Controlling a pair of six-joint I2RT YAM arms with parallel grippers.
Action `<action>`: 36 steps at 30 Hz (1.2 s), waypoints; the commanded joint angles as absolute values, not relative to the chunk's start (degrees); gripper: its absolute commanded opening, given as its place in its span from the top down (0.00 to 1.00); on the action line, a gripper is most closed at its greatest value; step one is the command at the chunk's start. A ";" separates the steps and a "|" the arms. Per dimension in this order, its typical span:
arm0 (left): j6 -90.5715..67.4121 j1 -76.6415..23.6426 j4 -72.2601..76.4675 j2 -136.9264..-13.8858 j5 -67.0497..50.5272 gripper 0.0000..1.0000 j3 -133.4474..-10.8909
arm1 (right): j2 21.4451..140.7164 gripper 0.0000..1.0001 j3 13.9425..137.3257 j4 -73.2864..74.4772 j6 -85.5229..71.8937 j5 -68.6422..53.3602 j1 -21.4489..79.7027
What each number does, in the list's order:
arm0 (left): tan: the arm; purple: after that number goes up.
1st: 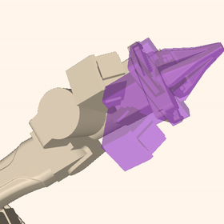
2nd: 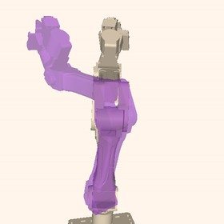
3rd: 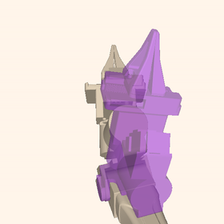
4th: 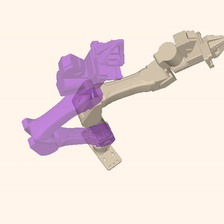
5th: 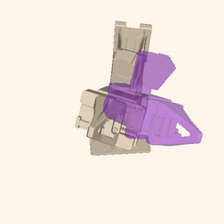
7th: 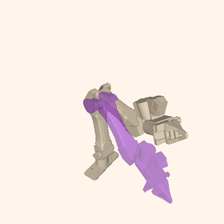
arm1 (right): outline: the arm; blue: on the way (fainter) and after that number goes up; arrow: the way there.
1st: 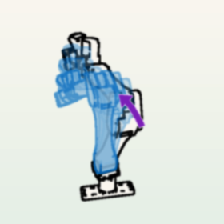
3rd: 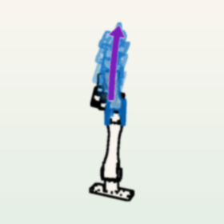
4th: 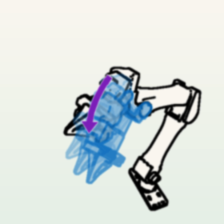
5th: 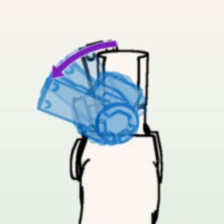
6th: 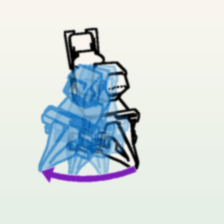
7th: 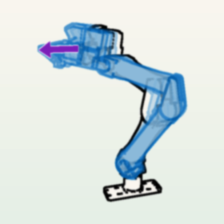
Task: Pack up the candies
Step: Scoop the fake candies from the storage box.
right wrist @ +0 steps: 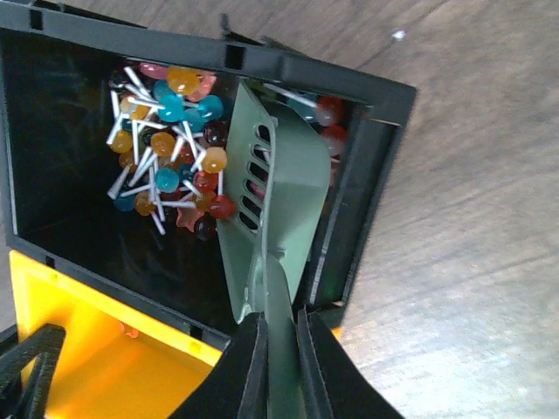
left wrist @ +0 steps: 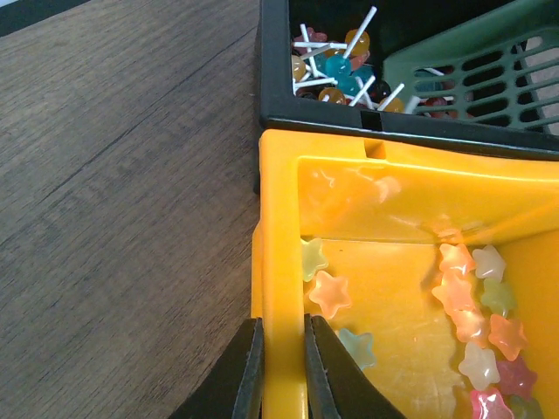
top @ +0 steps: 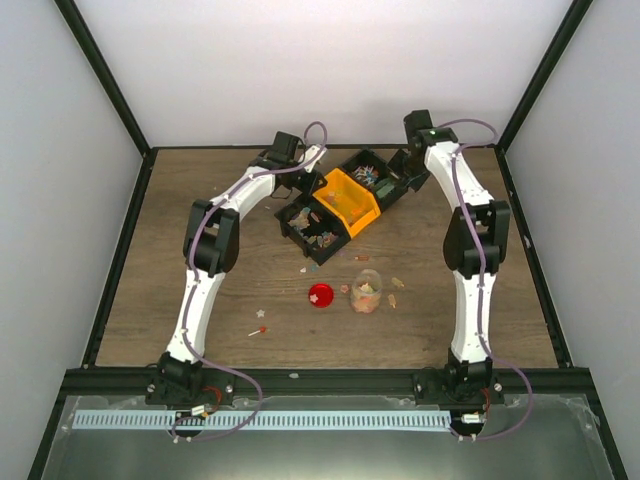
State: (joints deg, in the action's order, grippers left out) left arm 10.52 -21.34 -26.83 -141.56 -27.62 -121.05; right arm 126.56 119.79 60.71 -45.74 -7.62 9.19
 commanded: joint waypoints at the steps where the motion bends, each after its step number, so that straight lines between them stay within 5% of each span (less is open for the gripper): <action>1: 13.48 -21.72 -26.91 -143.09 -30.92 0.96 -119.90 | 133.09 0.99 119.87 60.38 -44.28 -5.48 9.18; 8: 13.62 -21.94 -29.04 -144.48 -31.71 0.96 -121.82 | 134.38 0.99 110.28 41.36 -44.30 -20.49 8.93; 20: 14.24 -21.83 -29.53 -144.79 -29.12 0.96 -121.82 | 123.29 0.99 100.70 37.82 -42.85 -19.43 8.11; 29: 15.50 -22.05 -30.96 -145.34 -31.03 0.96 -122.22 | 135.25 0.99 104.74 29.31 -47.01 -25.27 8.18; 36: 15.62 -22.30 -31.76 -146.01 -31.24 0.96 -122.72 | 130.96 0.99 82.00 -13.04 -56.99 -44.67 6.88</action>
State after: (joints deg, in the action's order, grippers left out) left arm 11.31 -19.79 -28.91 -142.32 -26.39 -122.96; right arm 128.92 94.96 11.07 -48.99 -34.72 6.09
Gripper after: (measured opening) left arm 0.105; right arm 0.076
